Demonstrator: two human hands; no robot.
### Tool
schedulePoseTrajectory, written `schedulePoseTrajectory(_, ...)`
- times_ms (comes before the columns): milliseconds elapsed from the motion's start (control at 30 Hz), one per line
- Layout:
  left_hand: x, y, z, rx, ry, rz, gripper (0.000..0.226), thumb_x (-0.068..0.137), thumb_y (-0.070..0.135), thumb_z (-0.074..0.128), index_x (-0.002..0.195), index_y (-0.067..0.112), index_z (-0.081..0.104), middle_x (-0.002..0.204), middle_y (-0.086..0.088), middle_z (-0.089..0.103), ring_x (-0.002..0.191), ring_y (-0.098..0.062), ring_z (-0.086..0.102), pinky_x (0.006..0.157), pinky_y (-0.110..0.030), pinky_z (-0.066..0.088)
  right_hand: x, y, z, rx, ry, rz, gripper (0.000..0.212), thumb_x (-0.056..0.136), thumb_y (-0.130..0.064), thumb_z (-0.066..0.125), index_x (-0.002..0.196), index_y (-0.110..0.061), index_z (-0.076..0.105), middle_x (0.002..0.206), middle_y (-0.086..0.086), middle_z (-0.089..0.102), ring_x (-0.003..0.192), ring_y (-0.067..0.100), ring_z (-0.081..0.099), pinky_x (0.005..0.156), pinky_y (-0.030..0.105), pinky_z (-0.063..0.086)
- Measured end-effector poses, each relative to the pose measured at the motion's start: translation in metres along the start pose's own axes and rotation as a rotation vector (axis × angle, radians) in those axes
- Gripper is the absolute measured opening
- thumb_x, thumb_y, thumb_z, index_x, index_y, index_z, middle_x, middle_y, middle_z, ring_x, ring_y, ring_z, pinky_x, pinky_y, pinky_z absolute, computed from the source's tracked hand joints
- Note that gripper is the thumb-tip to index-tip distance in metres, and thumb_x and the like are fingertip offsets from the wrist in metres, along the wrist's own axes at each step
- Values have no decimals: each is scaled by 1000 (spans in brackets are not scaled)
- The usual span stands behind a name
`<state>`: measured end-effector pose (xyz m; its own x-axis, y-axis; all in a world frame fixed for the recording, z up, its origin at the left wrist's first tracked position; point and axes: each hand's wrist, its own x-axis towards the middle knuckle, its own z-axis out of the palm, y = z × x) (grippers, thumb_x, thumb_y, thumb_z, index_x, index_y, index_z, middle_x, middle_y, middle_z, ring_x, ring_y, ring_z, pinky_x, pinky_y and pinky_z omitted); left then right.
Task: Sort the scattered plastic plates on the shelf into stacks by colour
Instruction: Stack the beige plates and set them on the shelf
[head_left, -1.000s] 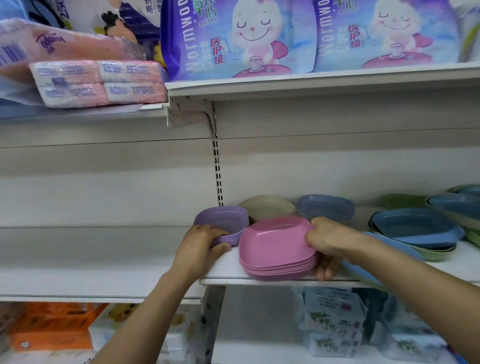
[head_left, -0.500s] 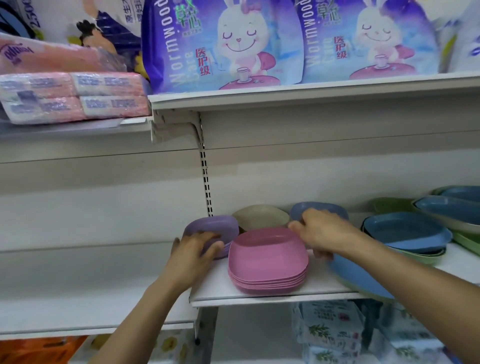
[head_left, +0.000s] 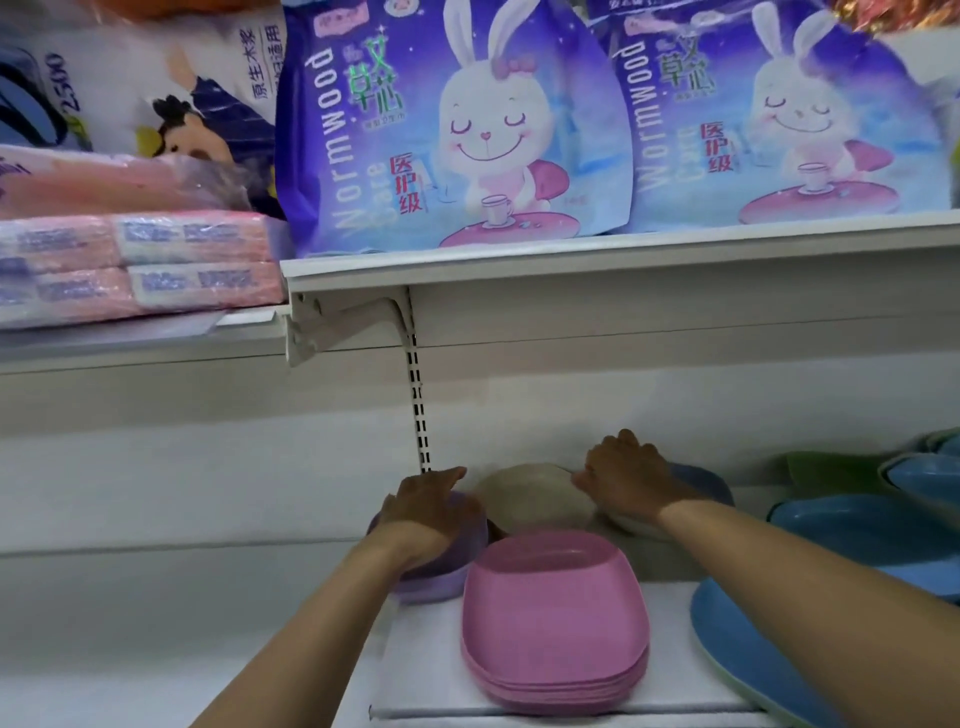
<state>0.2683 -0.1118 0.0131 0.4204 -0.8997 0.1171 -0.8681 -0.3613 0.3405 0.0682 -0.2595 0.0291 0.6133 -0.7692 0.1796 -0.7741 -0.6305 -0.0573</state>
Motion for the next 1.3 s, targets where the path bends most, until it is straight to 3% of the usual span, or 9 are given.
schedulePoseTrajectory(233, 1, -2, 9, 119, -79, 4, 58, 95, 57, 36, 147, 30, 34, 153, 3, 36, 139, -24, 31, 113, -44, 29, 21, -6, 11, -118, 11, 55, 17, 87, -14, 47, 100, -11, 58, 116, 10, 56, 115, 28, 42, 89, 39, 37)
schedulePoseTrajectory(333, 3, -6, 12, 115, -83, -2, 59, 94, 58, 36, 145, 29, 37, 152, 2, 38, 137, -26, 33, 111, -45, 30, 22, -3, 4, 43, 196, 128, 8, 90, -18, 44, 84, -15, 48, 97, 8, 58, 103, 27, 50, 71, 33, 37)
schedulePoseTrajectory(433, 1, -3, 10, 56, -52, -3, 58, 97, 54, 35, 147, 26, 35, 154, -1, 36, 139, -25, 33, 114, -43, 27, 18, 7, -11, 134, 354, 188, 15, 95, -21, 40, 83, -15, 43, 74, 2, 48, 71, 24, 50, 51, 27, 26)
schedulePoseTrajectory(600, -18, 38, -9, -650, 84, -37, 67, 94, 61, 36, 146, 20, 40, 150, 1, 42, 137, -18, 39, 115, -33, 24, -3, 28, -40, 469, 423, 241, 24, 91, -18, 47, 70, -6, 49, 67, 9, 54, 65, 29, 54, 58, 31, 40)
schedulePoseTrajectory(700, -36, 81, -21, -1196, 13, -94, 52, 98, 56, 35, 133, 20, 46, 131, -4, 58, 117, -20, 56, 106, -37, 38, -30, 34, -54, 652, 408, 253, 22, 87, -15, 53, 73, -1, 61, 65, 15, 65, 67, 32, 63, 70, 35, 49)
schedulePoseTrajectory(767, -46, 102, -24, -1291, -31, -86, 43, 100, 49, 36, 128, 18, 50, 120, -6, 66, 103, -24, 66, 93, -41, 51, -52, 35, -61, 748, 376, 256, 18, 89, -17, 57, 73, -9, 62, 58, 8, 64, 60, 24, 64, 70, 31, 50)
schedulePoseTrajectory(900, -64, 124, -20, -1469, -26, -122, 21, 103, 22, 40, 116, 12, 52, 102, -12, 64, 77, -29, 68, 66, -48, 60, -96, 43, -72, 958, 288, 189, 27, 95, -23, 57, 73, -8, 60, 52, 8, 61, 43, 18, 50, 46, 22, 39)
schedulePoseTrajectory(1100, -81, 117, -11, -1484, 9, -163, 27, 102, 16, 38, 125, 7, 48, 113, -17, 60, 93, -36, 66, 65, -55, 59, -109, 90, -60, 908, 276, 268, 29, 97, -22, 54, 84, 0, 67, 63, 13, 67, 59, 22, 56, 61, 28, 46)
schedulePoseTrajectory(1300, -93, 107, -13, -1518, 148, -236, 25, 102, 18, 40, 123, 6, 49, 112, -15, 57, 88, -32, 64, 52, -45, 60, -69, 116, -40, 311, 10, 350, 37, 94, -45, 45, 85, -11, 58, 94, 11, 65, 88, 28, 62, 73, 32, 44)
